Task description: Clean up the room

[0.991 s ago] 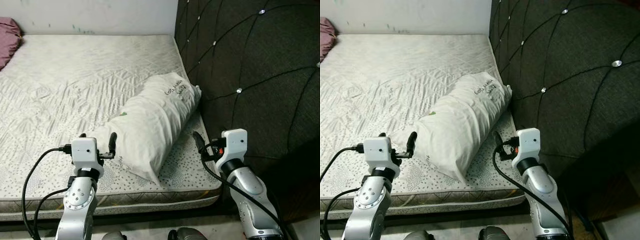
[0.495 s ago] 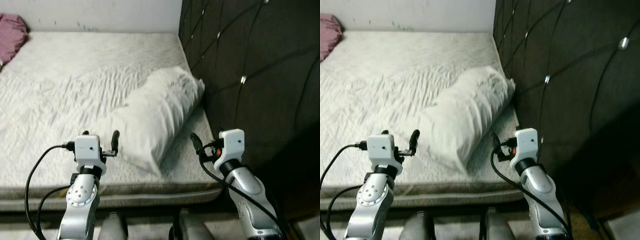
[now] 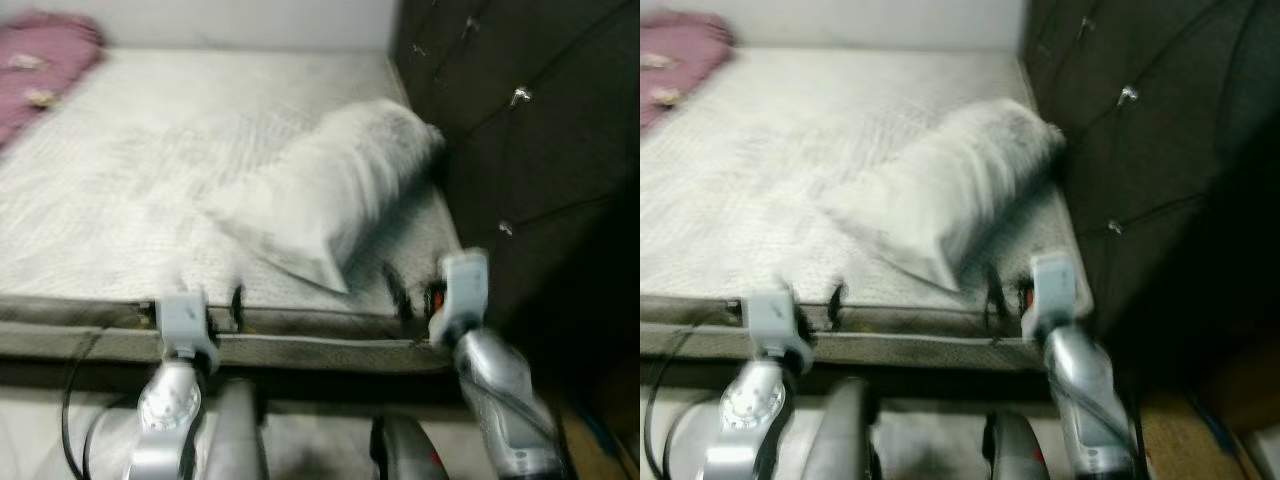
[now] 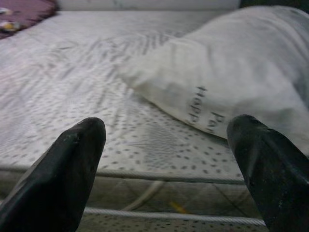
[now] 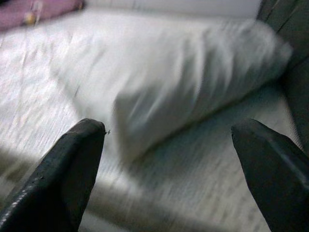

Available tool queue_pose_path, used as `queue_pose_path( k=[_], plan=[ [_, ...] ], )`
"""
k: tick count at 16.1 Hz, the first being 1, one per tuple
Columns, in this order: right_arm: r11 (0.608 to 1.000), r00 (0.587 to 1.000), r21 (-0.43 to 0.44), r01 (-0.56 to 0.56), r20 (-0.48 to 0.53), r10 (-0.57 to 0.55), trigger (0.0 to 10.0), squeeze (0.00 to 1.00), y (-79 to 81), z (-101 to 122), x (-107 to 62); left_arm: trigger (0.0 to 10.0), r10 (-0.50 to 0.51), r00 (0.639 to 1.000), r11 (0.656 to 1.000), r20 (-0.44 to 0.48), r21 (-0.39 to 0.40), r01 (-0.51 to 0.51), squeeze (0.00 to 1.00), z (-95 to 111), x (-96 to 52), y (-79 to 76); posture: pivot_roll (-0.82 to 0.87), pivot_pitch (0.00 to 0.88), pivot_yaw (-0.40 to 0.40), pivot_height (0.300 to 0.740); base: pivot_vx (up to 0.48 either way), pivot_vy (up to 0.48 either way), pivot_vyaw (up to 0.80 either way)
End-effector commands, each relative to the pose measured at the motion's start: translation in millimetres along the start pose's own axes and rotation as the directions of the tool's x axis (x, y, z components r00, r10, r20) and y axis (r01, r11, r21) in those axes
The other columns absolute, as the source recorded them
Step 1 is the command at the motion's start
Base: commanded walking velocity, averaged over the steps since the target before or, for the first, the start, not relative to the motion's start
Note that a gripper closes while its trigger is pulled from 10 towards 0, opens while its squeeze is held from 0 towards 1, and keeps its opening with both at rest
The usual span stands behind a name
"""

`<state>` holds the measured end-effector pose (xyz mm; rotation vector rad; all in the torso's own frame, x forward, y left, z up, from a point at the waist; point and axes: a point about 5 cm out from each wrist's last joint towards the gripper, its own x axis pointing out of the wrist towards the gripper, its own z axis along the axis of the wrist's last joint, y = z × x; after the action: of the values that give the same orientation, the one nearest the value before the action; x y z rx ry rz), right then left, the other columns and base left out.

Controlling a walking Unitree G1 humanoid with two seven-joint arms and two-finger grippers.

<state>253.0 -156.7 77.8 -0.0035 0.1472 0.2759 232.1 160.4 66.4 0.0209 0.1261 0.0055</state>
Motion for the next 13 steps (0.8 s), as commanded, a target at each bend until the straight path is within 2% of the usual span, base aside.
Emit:
queue_pose_path(
  k=[1,3,13],
  plan=[
    [1.000,0.999,-0.012,-0.002,0.034,0.003,10.0,0.00,-0.9,9.9,4.2,10.0,-0.018,0.998,1.000,0.062,0.009,0.017,0.00,15.3,6.9,-0.5,-0.04,0.041,-0.022,0.626,0.000,0.000,0.00],
    [1.000,0.999,-0.015,-0.005,0.033,0.006,10.0,0.00,0.4,9.6,5.0,10.0,-0.028,0.997,1.000,0.065,0.004,0.028,0.00,15.7,7.3,-1.2,-0.04,0.049,-0.020,0.626,0.000,0.000,0.00],
    [0.999,0.999,-0.043,-0.025,0.035,0.026,10.0,0.00,4.8,11.5,6.7,10.0,-0.066,0.995,0.998,0.070,-0.005,0.066,0.00,17.4,6.1,-5.4,-0.04,0.061,-0.014,0.626,0.310,0.000,0.00]
  ],
)
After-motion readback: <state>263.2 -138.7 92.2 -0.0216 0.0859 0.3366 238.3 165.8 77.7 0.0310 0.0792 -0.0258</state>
